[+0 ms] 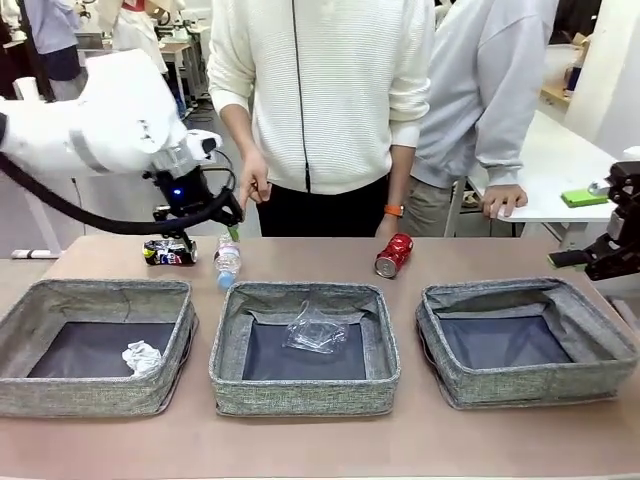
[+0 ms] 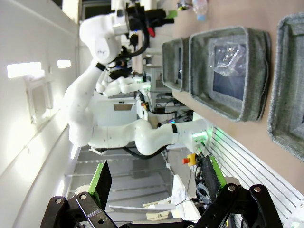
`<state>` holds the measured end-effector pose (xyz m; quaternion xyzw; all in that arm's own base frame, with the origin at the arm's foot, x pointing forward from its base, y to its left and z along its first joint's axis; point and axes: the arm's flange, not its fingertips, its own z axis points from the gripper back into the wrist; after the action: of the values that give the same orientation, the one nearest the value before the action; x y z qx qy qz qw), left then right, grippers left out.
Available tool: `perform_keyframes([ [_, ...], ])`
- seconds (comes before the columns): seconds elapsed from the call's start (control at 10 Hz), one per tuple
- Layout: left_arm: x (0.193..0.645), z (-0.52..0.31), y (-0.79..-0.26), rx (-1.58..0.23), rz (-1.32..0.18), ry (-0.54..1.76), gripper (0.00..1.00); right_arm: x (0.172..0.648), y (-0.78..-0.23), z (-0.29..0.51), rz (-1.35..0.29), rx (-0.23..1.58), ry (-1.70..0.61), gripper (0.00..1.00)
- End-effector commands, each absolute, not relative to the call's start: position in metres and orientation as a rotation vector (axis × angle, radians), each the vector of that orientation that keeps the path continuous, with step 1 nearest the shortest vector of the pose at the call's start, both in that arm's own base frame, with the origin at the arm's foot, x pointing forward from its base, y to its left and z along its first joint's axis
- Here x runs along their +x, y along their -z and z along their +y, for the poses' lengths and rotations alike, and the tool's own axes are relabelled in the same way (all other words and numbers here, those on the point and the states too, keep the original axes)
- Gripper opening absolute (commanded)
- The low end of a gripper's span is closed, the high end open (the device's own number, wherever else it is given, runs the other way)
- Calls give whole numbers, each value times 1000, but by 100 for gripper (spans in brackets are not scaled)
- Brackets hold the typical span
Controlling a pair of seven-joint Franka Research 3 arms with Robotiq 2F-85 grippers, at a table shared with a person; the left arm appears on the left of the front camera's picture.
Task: Sort the waste into the appropriate baskets.
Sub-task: Pick up the waste item pointed out by the person.
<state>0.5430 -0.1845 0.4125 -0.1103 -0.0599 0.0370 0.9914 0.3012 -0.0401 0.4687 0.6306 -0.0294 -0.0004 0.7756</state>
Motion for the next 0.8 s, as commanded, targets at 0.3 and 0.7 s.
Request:
perform_keyframes([
  [0.3,608,-204,-368,-96,-135,-267,100,301,-474,-38,-59,1382,20,100],
  [0.7,619,-206,-339,-89,-163,-318,100,301,-474,-38,-59,1382,20,100],
])
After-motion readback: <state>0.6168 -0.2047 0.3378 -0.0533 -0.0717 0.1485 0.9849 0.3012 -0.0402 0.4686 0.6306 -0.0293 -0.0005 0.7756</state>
